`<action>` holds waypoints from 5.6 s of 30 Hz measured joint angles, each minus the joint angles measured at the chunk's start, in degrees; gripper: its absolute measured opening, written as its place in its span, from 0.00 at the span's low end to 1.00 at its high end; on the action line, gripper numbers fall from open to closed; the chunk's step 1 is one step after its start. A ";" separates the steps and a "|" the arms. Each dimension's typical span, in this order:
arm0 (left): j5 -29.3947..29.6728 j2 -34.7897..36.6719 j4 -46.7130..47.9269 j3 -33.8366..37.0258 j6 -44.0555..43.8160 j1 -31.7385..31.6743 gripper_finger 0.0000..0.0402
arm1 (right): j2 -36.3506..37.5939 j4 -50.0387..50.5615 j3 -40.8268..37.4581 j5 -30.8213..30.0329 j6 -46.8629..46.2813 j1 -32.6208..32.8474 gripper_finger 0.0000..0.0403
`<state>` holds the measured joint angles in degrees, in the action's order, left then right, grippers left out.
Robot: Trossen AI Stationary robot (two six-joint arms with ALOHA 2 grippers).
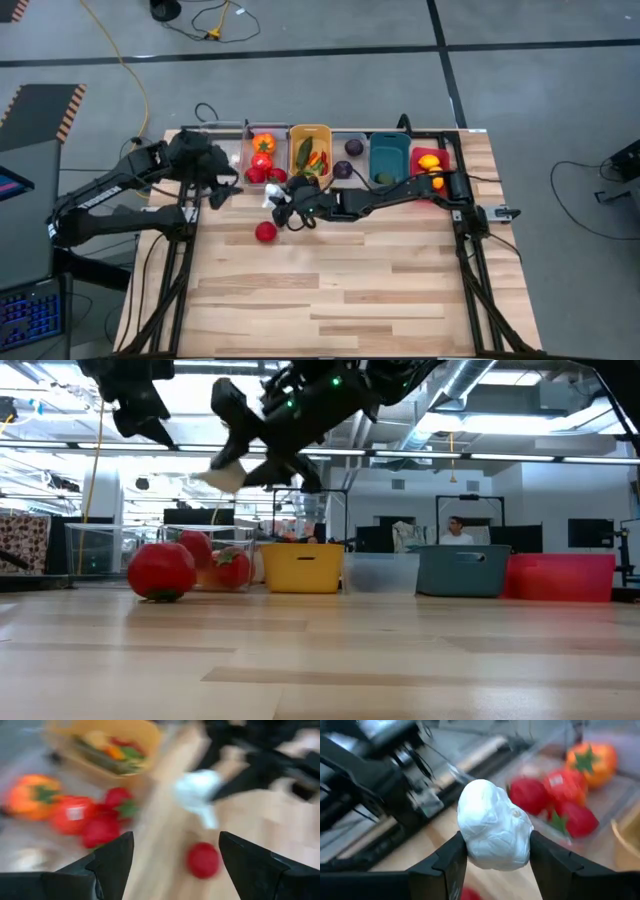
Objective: Sort produce into baskets
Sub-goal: Put the garlic into the left transparent bin, then put the tomato into the right transparent bin
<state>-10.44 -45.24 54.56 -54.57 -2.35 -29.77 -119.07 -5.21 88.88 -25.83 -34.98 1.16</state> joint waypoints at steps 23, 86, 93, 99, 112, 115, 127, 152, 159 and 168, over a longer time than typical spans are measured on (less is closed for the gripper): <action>-5.86 0.61 -2.53 0.00 -16.87 8.27 0.69 | -0.07 -22.88 -0.02 0.29 19.05 -0.06 0.55; -4.54 -3.52 -6.25 0.00 -16.99 10.74 0.01 | -0.07 -26.12 -0.02 4.71 24.39 0.11 0.58; -4.29 -3.49 -6.31 0.00 -16.96 10.74 0.00 | -0.07 -26.08 -0.02 4.84 24.37 0.07 0.67; -3.84 -3.49 -6.36 0.00 -16.96 10.74 0.00 | -0.08 -26.08 -0.02 4.84 25.69 0.07 0.68; 0.81 -3.52 -6.59 0.00 -18.22 10.69 0.00 | -0.09 -24.96 -0.02 4.99 31.10 -1.33 0.69; 2.59 -3.49 -6.64 0.00 -18.25 10.69 0.00 | -0.08 -24.85 -0.02 5.26 30.57 -2.28 0.69; 20.27 -3.52 -4.01 0.00 -20.89 9.83 0.00 | -0.09 -20.42 -0.02 12.85 23.88 -8.07 0.69; 36.27 -7.14 8.95 0.39 -17.84 -4.78 0.21 | -0.11 -17.09 -0.02 12.84 27.89 -2.49 0.69; 36.13 -11.51 8.25 0.43 -15.33 -5.13 0.36 | 1.91 -14.56 -0.02 12.50 32.46 -0.04 0.69; 18.41 -12.52 -4.93 0.46 -6.10 -4.62 0.39 | 15.59 8.02 0.00 12.29 34.04 2.56 0.67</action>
<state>7.98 -57.76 49.63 -54.11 -8.45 -34.38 -103.47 2.81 88.88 -13.54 -0.95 3.72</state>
